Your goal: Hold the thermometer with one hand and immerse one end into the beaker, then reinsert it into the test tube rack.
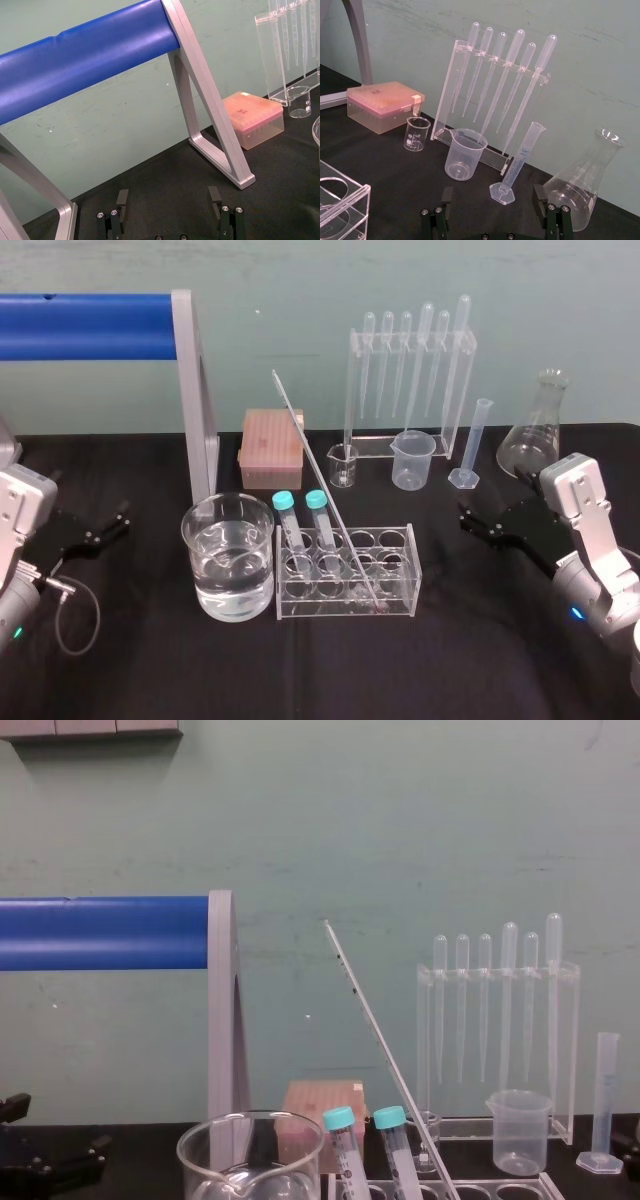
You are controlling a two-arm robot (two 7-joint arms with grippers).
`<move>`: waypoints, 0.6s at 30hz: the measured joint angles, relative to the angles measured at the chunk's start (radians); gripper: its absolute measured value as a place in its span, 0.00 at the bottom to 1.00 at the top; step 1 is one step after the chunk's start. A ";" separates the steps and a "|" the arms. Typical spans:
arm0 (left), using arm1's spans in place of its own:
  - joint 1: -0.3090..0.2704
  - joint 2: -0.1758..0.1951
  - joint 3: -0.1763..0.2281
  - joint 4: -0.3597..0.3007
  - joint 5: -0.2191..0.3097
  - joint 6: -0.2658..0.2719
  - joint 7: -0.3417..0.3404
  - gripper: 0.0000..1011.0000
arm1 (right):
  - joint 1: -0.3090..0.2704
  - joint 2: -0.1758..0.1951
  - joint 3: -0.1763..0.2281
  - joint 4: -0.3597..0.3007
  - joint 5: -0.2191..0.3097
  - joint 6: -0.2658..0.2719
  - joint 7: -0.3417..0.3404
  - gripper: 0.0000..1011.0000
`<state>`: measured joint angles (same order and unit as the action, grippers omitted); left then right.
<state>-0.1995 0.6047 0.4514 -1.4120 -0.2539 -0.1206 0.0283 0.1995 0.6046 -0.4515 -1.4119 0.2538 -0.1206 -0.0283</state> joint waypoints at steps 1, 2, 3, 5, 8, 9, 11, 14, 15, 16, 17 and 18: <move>0.000 0.000 0.000 0.000 0.000 0.000 0.000 1.00 | 0.000 0.000 0.000 0.000 0.000 0.000 0.000 0.99; 0.000 0.000 0.000 0.000 0.000 0.000 0.000 1.00 | 0.000 0.000 0.000 0.000 0.000 0.000 0.000 0.99; 0.000 0.000 0.000 0.000 0.000 0.000 0.000 1.00 | 0.000 0.000 0.000 0.000 0.000 0.000 0.000 0.99; 0.000 0.000 0.000 0.000 0.000 0.000 0.000 1.00 | 0.000 0.000 0.000 0.000 0.000 0.000 0.000 0.99; 0.000 0.000 0.000 0.000 0.000 0.000 0.000 1.00 | 0.000 0.000 0.000 0.000 0.000 0.000 0.000 0.99; 0.000 0.000 0.000 0.000 0.000 0.000 0.000 1.00 | 0.000 0.000 0.000 0.000 0.000 0.000 0.000 0.99; 0.000 0.000 0.000 0.000 0.000 0.000 0.000 1.00 | 0.000 0.000 0.000 0.000 0.000 0.000 0.000 0.99; 0.000 0.000 0.000 0.000 0.000 0.000 0.000 1.00 | 0.000 0.000 0.000 0.000 0.000 0.000 0.000 0.99; 0.000 0.000 0.000 0.000 0.000 0.000 0.000 1.00 | 0.000 0.000 0.000 0.000 0.000 0.000 0.000 0.99; 0.000 0.000 0.000 0.000 0.000 0.000 0.000 1.00 | 0.000 0.000 0.000 0.000 0.000 0.000 0.000 0.99; 0.000 0.000 0.000 0.000 0.000 0.000 0.000 1.00 | 0.000 0.000 0.000 0.000 0.000 0.000 0.000 0.99; 0.000 0.000 0.000 0.000 0.000 0.000 0.000 1.00 | 0.000 0.000 0.000 0.000 0.000 0.000 0.000 0.99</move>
<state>-0.1995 0.6047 0.4514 -1.4120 -0.2539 -0.1206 0.0283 0.1994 0.6047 -0.4514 -1.4119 0.2538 -0.1206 -0.0283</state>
